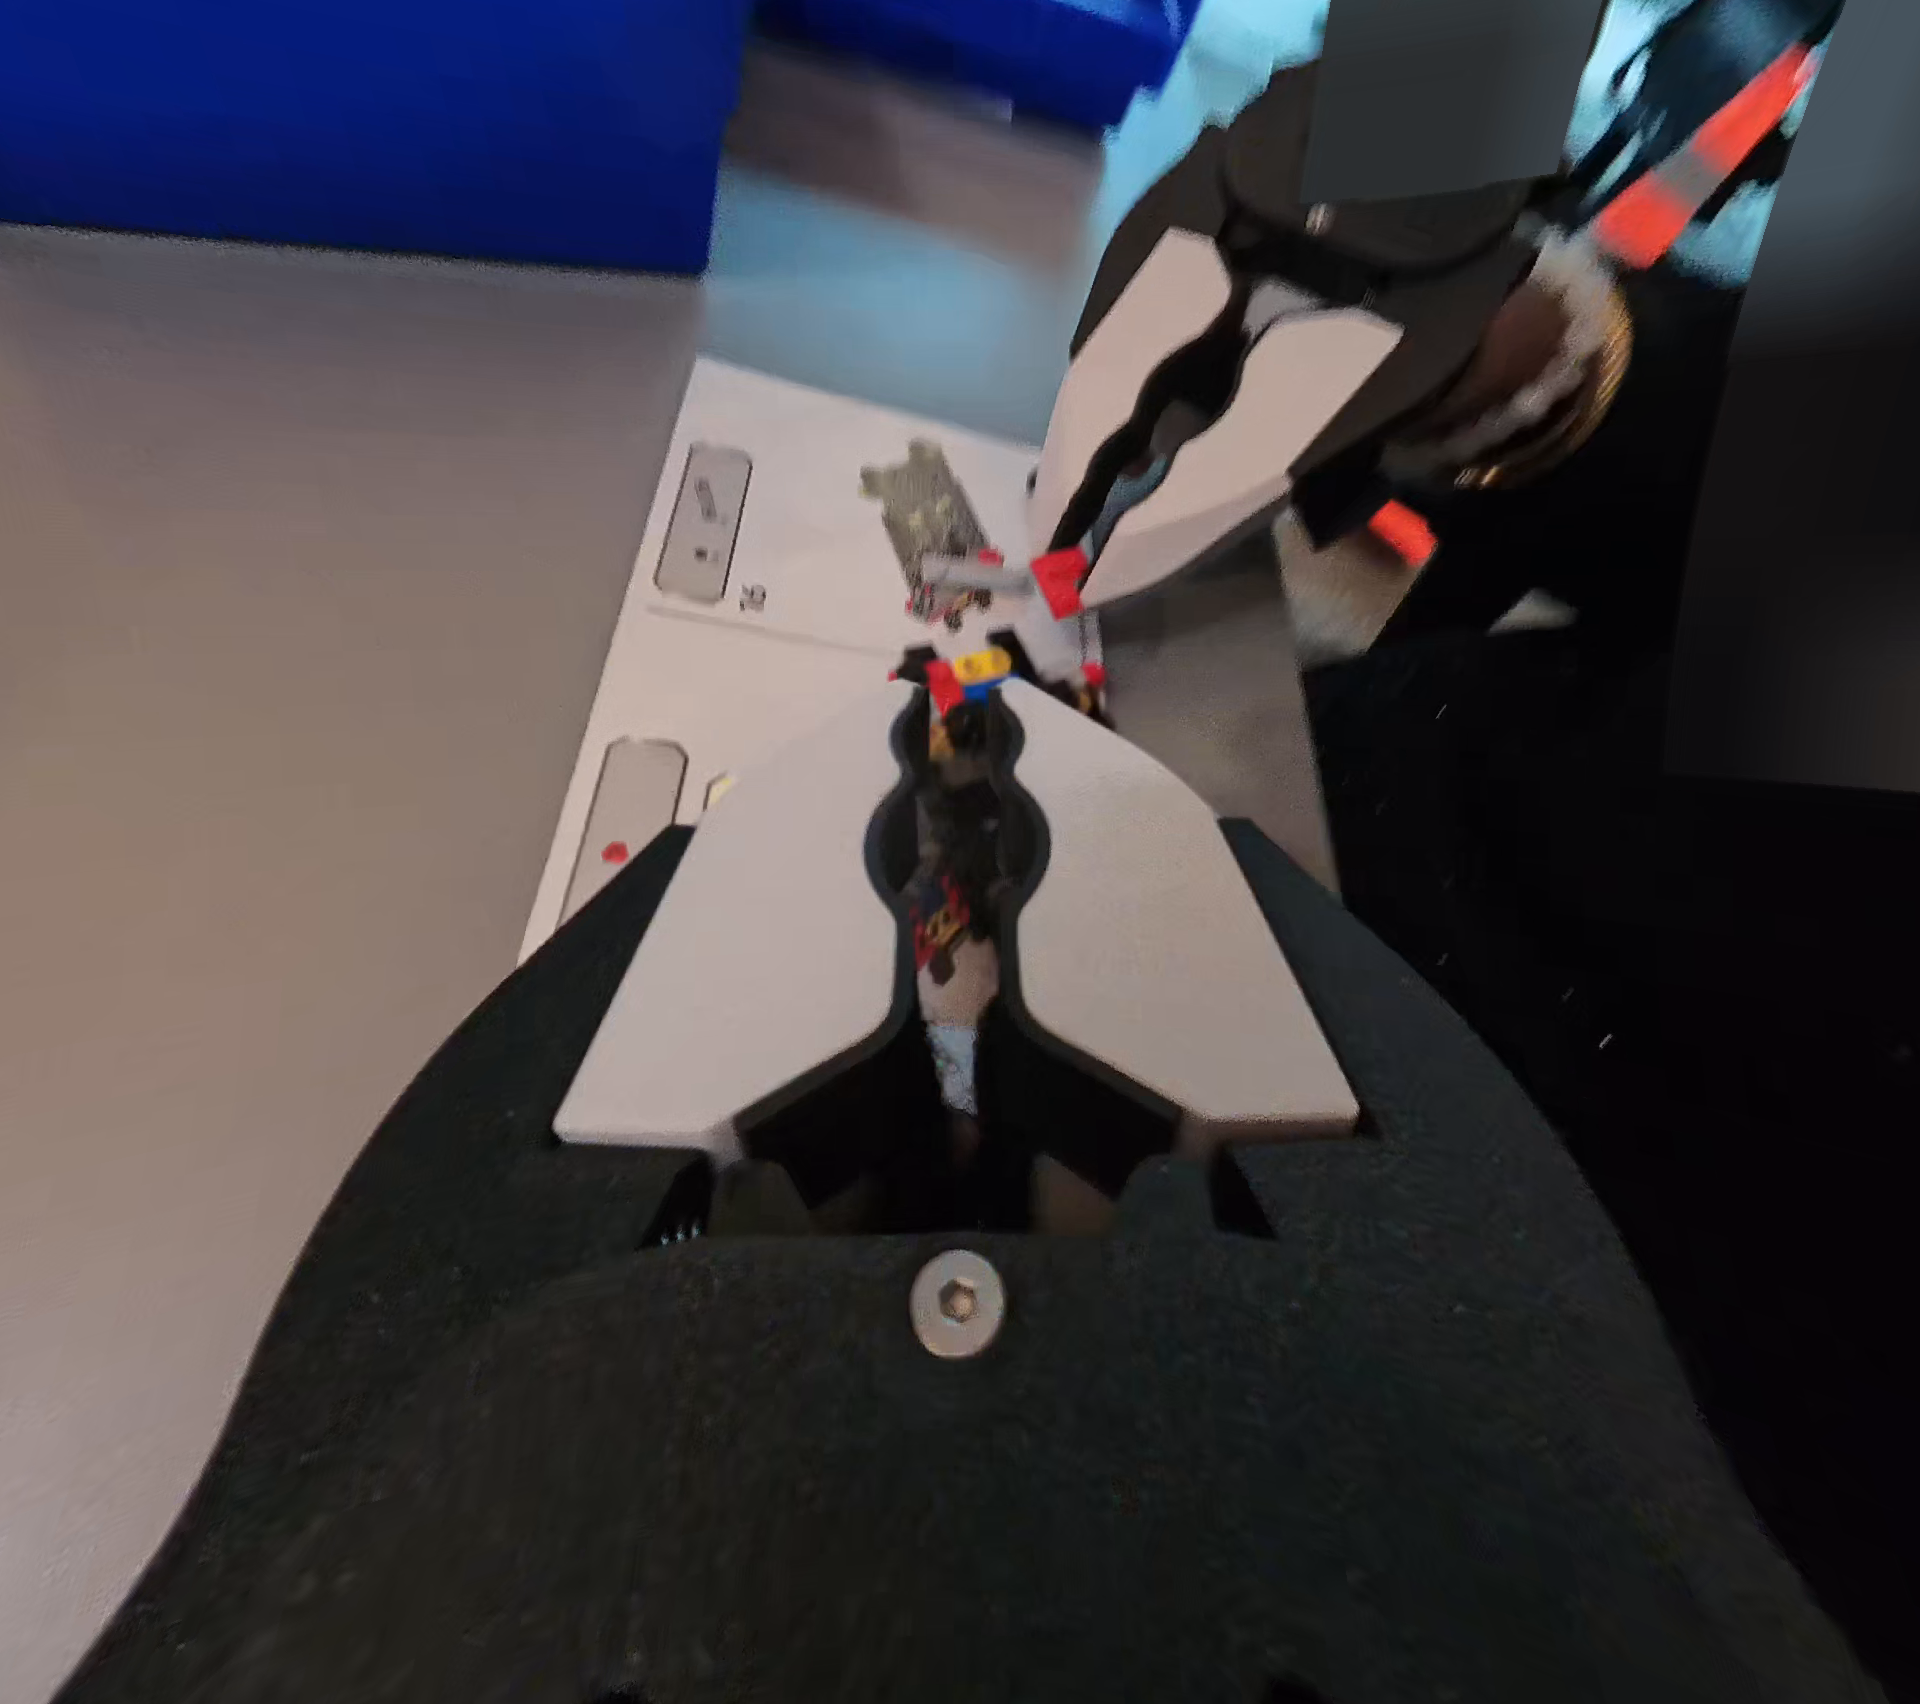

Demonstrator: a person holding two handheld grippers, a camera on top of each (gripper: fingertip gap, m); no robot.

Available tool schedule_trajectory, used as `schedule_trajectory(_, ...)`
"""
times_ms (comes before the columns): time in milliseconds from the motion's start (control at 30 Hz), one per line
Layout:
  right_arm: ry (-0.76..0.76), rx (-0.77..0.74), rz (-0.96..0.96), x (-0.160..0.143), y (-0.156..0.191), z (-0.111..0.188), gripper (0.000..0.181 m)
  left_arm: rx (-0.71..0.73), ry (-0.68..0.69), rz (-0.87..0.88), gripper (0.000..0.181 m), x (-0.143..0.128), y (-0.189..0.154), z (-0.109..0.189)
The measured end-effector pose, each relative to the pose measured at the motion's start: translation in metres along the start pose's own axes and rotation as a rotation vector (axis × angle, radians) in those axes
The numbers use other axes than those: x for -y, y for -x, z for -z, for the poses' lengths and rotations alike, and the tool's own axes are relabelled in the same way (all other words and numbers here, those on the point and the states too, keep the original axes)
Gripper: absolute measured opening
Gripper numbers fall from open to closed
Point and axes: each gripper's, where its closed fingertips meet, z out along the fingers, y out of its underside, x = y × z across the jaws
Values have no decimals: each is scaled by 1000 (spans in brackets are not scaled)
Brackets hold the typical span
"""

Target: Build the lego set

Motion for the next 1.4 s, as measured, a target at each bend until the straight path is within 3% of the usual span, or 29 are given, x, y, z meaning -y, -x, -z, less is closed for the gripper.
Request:
schedule_trajectory(100,40,-3,-45,-9,3,-6,9,-19,74,-95,9,-12,-8,-10)
schedule_trajectory(467,117,66,-133,-6,5,-13,9,-25,105,-248,9,-17,-17,-30)
schedule_trajectory(700,150,76,-135,-5,7,-12,9,77,116,-273,3,-10,-7,-43)
schedule_trajectory(1100,211,99,-149,-7,7,-12,11,23,208,-265,3,-18,-10,-54)
schedule_trajectory(1200,235,143,-143,-8,13,-9,23,21,207,-260,3,-18,-10,-54)
schedule_trajectory(1400,267,155,-85,-8,14,-6,26,22,206,-259,3,-19,-9,-54)
